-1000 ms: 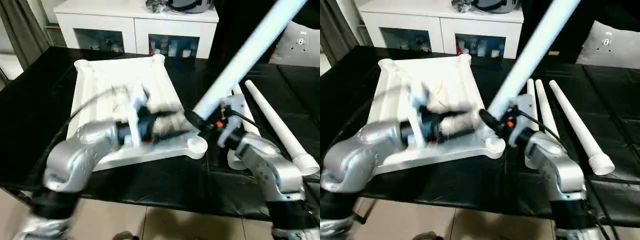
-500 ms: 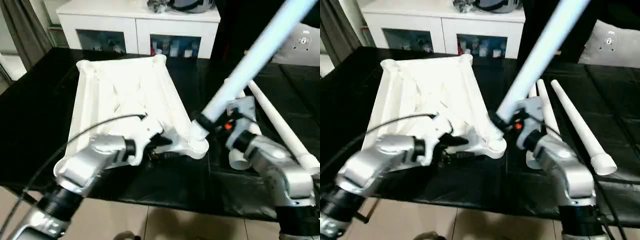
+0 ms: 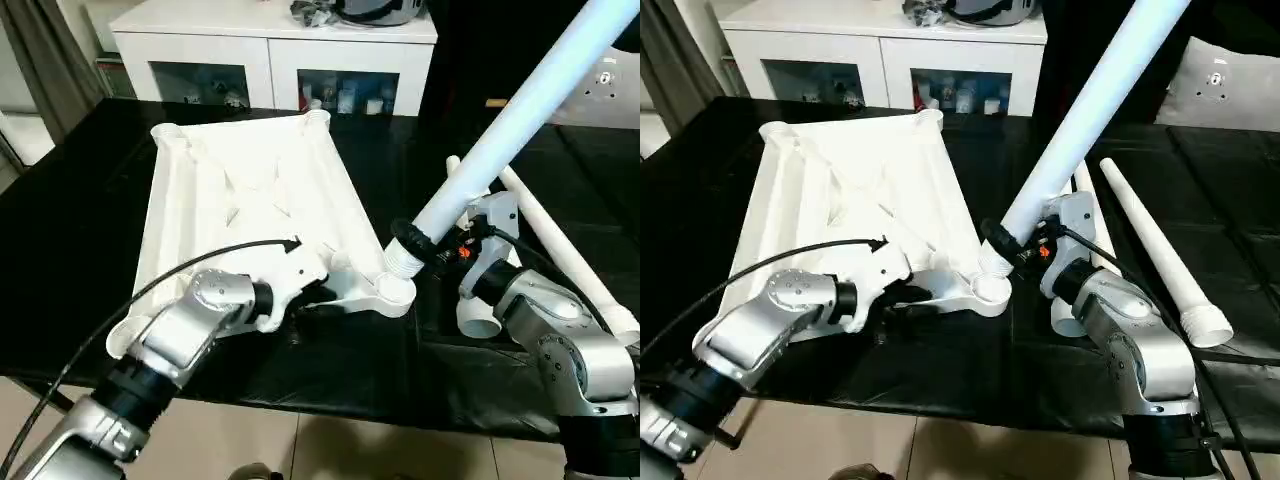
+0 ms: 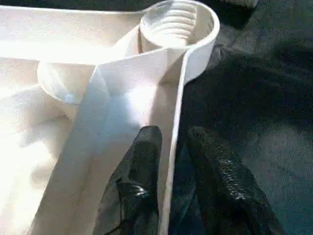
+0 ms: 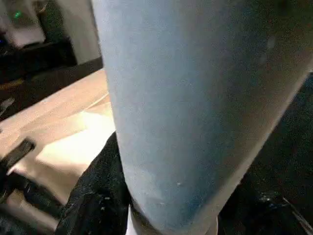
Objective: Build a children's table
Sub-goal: Insert table leg to table base
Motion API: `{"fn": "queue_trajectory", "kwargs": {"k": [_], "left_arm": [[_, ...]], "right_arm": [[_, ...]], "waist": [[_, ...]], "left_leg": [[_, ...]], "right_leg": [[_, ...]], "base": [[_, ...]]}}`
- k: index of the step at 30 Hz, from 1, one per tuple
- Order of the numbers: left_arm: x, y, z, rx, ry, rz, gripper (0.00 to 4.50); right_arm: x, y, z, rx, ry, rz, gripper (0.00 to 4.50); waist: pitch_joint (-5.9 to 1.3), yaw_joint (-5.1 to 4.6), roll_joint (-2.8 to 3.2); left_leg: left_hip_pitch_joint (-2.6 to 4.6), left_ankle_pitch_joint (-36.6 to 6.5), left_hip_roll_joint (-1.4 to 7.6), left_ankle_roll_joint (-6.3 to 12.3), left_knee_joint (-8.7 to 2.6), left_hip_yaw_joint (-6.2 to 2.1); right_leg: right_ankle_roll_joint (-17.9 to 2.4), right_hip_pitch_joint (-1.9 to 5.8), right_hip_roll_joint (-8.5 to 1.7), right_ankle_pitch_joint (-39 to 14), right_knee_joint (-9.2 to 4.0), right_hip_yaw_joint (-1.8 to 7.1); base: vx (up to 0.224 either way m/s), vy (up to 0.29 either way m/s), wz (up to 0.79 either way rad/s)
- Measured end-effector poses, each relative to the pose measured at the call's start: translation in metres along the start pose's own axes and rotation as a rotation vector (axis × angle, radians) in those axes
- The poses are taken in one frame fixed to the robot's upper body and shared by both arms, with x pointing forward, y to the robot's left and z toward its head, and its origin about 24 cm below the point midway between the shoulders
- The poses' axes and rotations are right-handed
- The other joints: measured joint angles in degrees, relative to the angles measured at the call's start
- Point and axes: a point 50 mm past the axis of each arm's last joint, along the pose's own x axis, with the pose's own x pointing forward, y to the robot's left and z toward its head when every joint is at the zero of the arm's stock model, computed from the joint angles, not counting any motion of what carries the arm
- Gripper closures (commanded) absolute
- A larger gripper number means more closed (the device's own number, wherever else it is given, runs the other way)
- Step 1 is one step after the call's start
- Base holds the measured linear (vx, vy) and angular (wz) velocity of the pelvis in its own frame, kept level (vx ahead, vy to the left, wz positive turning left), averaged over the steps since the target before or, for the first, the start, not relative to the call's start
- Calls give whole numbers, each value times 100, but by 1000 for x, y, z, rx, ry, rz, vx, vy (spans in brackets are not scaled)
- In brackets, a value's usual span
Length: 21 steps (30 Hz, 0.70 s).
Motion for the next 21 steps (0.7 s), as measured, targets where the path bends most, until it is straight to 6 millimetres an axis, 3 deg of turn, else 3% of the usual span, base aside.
{"fn": "queue_trajectory", "kwargs": {"k": [7,8,15,21], "left_arm": [[-1,6,-5,25,47,-44,411],[-2,7,-4,33,56,-50,434],[-1,10,-4,70,75,-75,450],[-5,7,-6,93,63,-123,450]], "right_arm": [[-11,-6,-4,-28,79,61,261],[-12,-6,-4,-32,87,69,261],[-11,-2,-7,-36,135,130,261],[-4,0,2,-68,147,188,261]], "waist": [[-2,5,15],[-2,4,17],[-6,-5,22],[-6,0,21]], "left_leg": [[0,0,0,1,0,0],[1,0,0,0,0,0],[0,0,0,1,0,1],[-1,0,1,1,-4,2]], "right_leg": [[0,0,-1,0,-1,-1],[0,0,-1,0,-1,-1],[0,-1,-1,0,-1,0],[-2,-3,-1,0,-1,-1]], "base": [[0,0,0],[0,0,0],[0,0,0],[0,0,0]]}}
